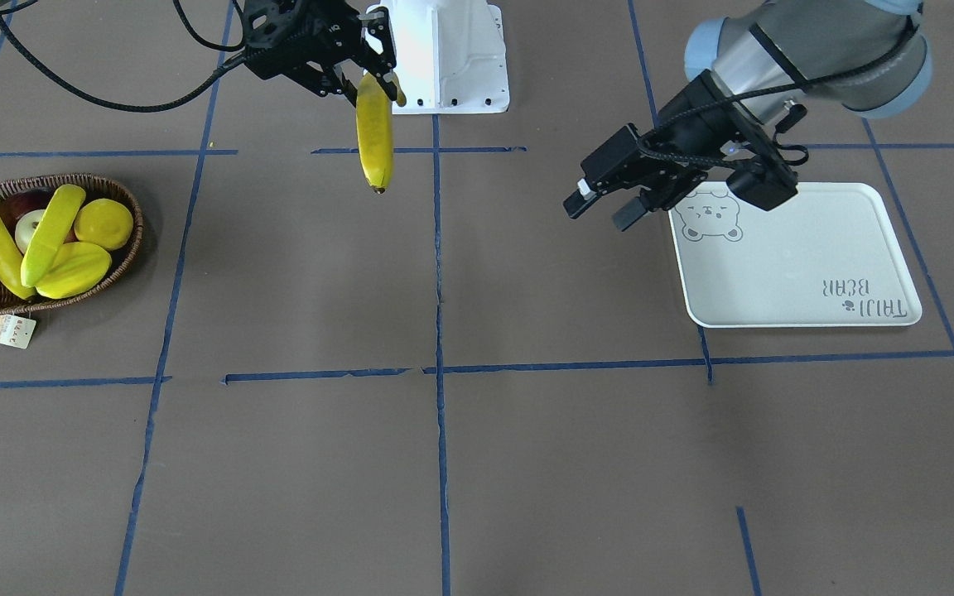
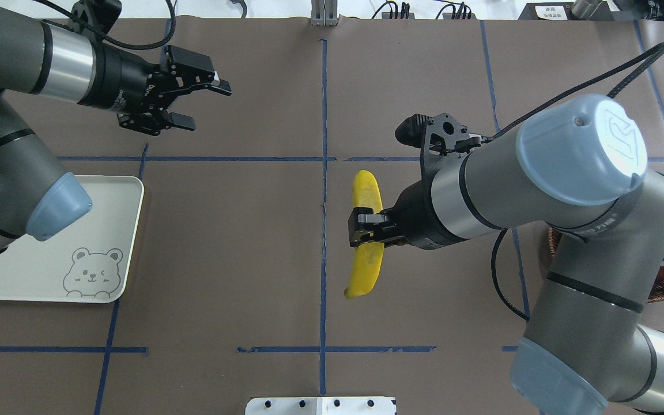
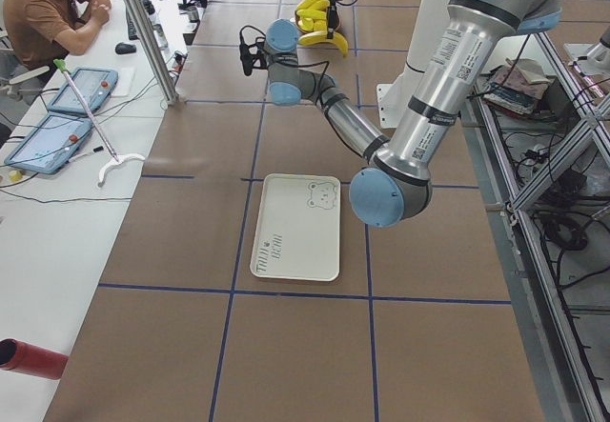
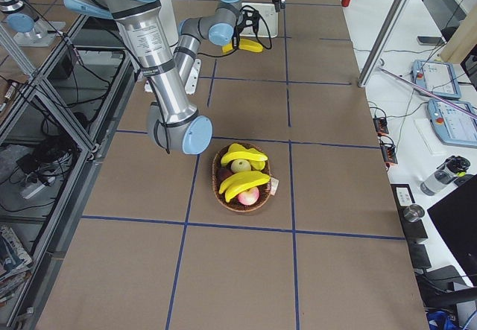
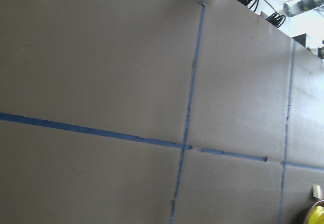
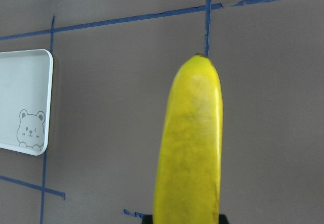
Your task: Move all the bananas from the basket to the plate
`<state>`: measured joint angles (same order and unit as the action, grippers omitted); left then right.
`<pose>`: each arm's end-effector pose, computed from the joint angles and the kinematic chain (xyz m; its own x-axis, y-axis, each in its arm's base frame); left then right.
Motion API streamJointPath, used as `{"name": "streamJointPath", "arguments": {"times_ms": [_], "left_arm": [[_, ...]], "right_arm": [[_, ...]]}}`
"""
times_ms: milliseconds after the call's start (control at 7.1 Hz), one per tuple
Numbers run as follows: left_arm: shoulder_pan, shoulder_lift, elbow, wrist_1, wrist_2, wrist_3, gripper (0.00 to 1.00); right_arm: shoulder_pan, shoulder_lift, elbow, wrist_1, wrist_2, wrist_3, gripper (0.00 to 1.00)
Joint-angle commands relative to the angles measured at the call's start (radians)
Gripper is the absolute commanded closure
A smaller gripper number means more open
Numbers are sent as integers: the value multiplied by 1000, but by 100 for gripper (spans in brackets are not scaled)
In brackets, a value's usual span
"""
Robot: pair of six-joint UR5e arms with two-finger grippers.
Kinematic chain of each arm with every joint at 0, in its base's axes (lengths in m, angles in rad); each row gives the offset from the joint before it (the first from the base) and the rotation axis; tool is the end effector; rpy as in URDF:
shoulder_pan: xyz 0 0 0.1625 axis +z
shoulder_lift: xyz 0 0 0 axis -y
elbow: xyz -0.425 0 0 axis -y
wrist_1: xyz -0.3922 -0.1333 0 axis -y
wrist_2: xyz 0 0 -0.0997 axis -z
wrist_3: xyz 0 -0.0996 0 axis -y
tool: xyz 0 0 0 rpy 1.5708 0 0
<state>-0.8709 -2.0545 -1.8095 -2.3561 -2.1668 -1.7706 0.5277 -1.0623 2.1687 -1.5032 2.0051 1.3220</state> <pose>0.3147 -0.4938 0.1851 -0.0142 -0.2381 -0.9711 0.2748 0.9329 -0.2328 -0.3898 -0.3330 0.1260 0.3535 -0.0525 0.9339 -0.0356 0.9969 0.0695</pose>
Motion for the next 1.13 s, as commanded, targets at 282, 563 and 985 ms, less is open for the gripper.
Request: {"name": "streamJointPath", "arguments": {"times_ms": [282,563,985], "left_arm": [[194,-99,-2,-72,142,-220,1],[249,-101,1,-71,145,-216,1],[300,-102,2,-71,145,-210,1]], "right_arm": [[-23,16,-20,116,-12,2,99],[-21,18,-18,116,-25,2,99],[-23,18,-20,144,-39,0,99]]}}
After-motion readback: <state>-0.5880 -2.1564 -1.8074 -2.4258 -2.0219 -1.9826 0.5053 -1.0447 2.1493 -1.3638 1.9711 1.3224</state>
